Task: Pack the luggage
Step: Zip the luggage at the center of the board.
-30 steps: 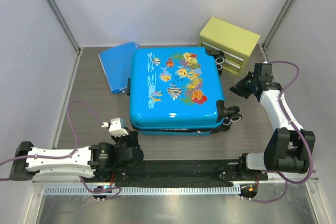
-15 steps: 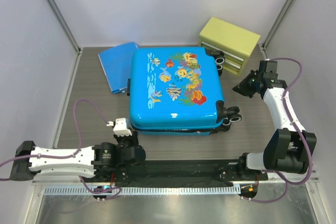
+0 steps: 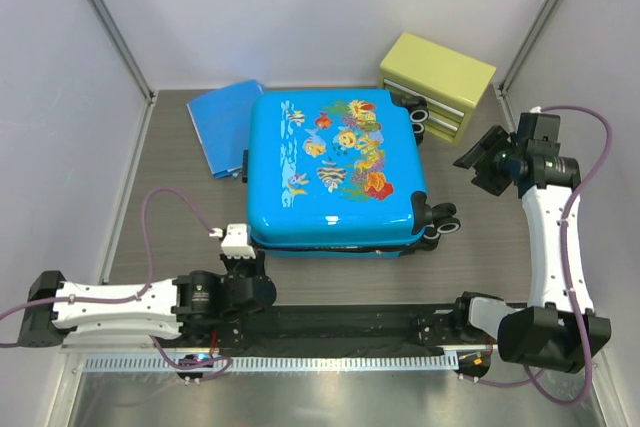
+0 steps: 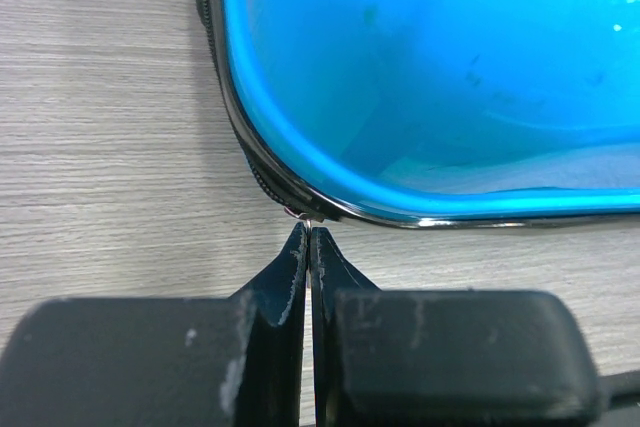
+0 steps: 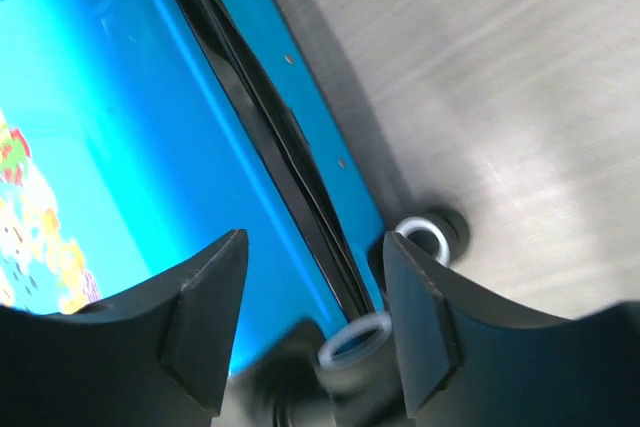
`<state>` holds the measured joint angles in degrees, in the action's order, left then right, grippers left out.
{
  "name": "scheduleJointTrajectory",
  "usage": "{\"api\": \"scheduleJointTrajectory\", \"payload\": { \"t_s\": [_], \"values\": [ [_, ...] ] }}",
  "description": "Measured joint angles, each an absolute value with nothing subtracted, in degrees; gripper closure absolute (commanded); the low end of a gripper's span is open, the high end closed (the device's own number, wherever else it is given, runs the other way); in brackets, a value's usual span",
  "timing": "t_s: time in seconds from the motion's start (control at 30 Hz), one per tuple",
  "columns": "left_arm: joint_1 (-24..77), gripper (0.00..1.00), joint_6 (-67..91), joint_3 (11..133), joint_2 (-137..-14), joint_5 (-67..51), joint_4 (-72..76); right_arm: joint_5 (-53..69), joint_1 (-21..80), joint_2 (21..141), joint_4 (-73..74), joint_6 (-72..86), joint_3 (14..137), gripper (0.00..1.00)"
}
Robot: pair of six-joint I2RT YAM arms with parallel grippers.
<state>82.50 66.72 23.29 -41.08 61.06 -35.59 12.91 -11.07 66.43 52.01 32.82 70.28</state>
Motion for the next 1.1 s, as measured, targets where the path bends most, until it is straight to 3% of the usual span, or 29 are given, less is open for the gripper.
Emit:
{"api": "scheduleJointTrajectory", "payload": {
  "t_s": [0.33, 0.83, 1.1],
  "values": [
    [82.37, 1.00, 63.72, 22.00, -38.46, 59.72, -33.93, 7.18, -11.05, 60.86, 65.87, 32.42, 69.21, 0.30],
    [82.37, 1.00, 62.54, 21.80, -39.13, 59.22, -32.95, 6.26, -9.93, 54.89, 73.67, 49.60, 66.06, 0.24],
    [82.37, 1.00, 62.54, 21.80, -39.92, 58.94, -32.42, 3.01, -1.32, 53.52, 72.58, 58.83, 63.13, 0.24]
  ]
}}
